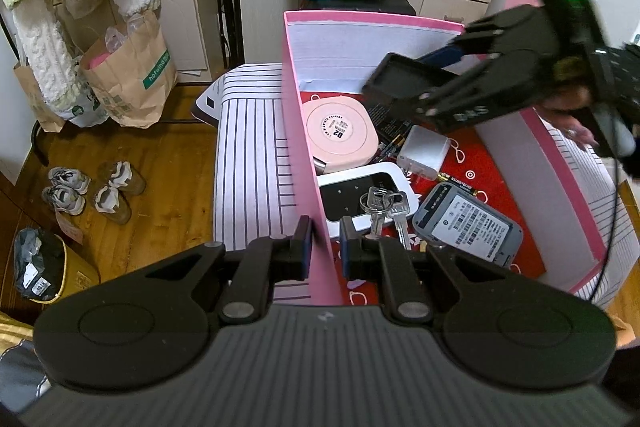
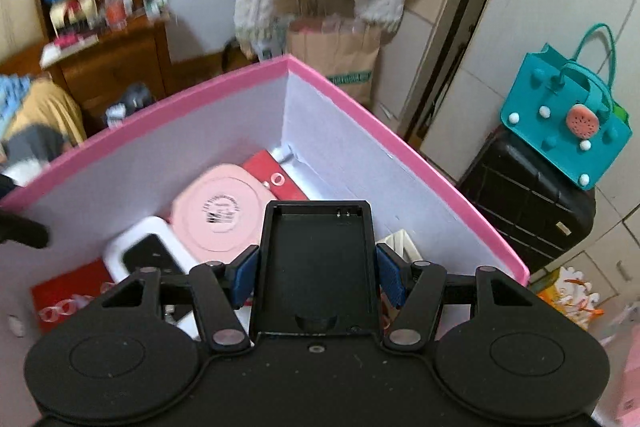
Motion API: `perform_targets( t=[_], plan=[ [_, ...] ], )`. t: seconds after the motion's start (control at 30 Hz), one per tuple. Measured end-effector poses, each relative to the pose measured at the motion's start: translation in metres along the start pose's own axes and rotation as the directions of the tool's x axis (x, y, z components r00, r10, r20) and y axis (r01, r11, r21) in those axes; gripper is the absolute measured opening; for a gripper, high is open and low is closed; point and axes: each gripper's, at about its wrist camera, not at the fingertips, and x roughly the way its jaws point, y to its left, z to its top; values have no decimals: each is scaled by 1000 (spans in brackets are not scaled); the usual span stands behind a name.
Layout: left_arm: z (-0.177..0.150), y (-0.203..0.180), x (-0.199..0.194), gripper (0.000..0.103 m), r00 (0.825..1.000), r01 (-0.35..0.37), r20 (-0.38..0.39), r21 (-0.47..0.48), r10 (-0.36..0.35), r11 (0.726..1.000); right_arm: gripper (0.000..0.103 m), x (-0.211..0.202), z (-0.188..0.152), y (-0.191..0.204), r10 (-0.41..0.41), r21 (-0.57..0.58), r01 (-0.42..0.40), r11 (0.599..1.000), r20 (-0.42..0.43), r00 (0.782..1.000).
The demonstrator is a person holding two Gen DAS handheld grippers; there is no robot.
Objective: Organize rigid objects
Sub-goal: 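Carry the black tray into the pink box and release it, then return the right gripper to the table and grasp the remaining keys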
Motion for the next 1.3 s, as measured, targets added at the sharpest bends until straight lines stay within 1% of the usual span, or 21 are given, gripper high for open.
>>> perform_targets(
  t=[0.17,0.23,0.33,0.43,0.5,0.63,0.7,0.83,1.0,1.1,1.17,1.27,1.3],
  plan=[
    [1,1,-1,12,1000,6,0,-7,-6,1000,67,6,6,3,18,4,-18,1000,-16,1000],
    [1,2,-1,12,1000,9,0,-7,-9,1000,71,2,4,2,20,28,-20,999,-1,1000],
    [0,3,-1,12,1000,11,1,-7,-11,1000,72,-13,-2,-8,32,93,-36,995,49,998],
    [1,3,-1,12,1000,14,0,-6,-14,1000,73,-41,-13,-19,31,155,-50,987,126,992],
    [1,3,-1,12,1000,14,0,-5,-14,1000,73,-64,-24,-28,29,203,-66,977,178,984],
    [0,3,-1,12,1000,14,4,-3,-14,1000,74,-98,-52,-47,20,286,-91,954,243,970],
    [0,3,0,12,1000,15,5,-4,-15,1000,75,-110,-69,-55,-13,313,-73,947,266,964],
    [0,3,0,12,1000,15,4,-7,-15,1000,76,-124,-104,-65,-101,342,-9,940,303,948],
    [2,2,-1,12,1000,8,3,-7,-8,1000,76,-123,-146,-84,-158,420,8,907,324,933],
    [2,2,-1,12,1000,6,4,-17,-6,1000,76,-112,-168,-92,-176,473,6,881,315,932],
    [1,2,-1,12,1000,4,7,-37,-4,999,76,-101,-180,-93,-182,491,10,871,303,936],
    [-1,0,-2,12,1000,-8,8,-29,8,1000,75,-84,-194,-90,-190,466,46,884,268,944],
    [0,-1,-2,12,1000,-10,6,-30,10,1000,72,-76,-197,-89,-189,452,57,890,252,949]
  ],
)
